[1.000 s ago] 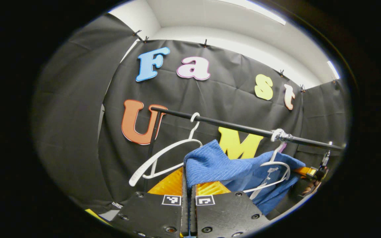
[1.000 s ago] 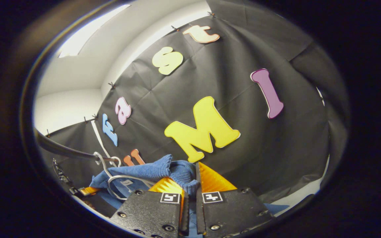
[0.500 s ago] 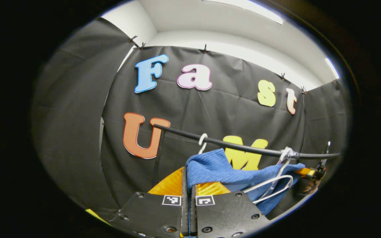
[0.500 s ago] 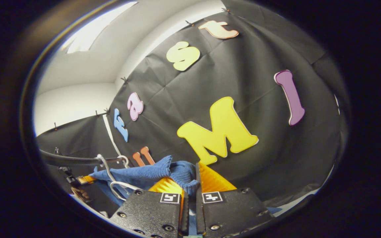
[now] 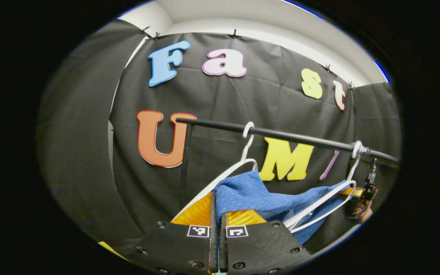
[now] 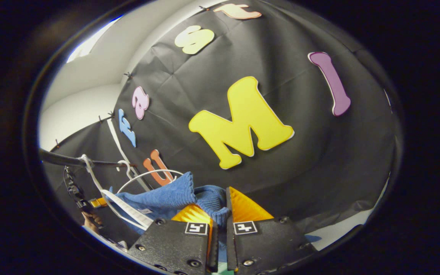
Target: Grasp the clothes on the hanger with both hands and then place them into the laundry hamper below.
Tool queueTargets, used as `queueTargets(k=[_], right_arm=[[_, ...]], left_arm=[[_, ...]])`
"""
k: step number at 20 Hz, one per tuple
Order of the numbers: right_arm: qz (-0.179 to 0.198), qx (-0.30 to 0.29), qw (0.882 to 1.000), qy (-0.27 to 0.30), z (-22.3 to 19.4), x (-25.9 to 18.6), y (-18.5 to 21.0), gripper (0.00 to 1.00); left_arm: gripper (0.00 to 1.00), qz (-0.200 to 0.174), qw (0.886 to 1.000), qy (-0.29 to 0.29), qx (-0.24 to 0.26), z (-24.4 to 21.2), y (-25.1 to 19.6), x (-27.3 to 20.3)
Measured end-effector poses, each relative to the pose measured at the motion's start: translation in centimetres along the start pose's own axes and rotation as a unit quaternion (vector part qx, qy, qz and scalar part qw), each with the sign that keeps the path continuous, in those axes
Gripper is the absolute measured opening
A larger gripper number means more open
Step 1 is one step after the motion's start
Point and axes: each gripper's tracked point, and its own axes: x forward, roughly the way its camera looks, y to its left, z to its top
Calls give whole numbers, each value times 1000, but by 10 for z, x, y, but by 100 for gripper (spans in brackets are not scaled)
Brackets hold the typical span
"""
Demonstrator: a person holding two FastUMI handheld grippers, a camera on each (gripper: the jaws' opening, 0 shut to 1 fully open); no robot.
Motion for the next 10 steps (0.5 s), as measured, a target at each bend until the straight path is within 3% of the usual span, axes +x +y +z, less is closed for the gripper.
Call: queueTargets(k=[6, 10], right_arm=[[-51, 19, 998, 38, -48, -5, -42, 12], [-74, 24, 996, 51, -79, -26, -54, 12]], left_arm=[[2, -5, 998, 57, 10, -57, -4, -2], [2, -3, 997, 77, -26, -92, -4, -13]])
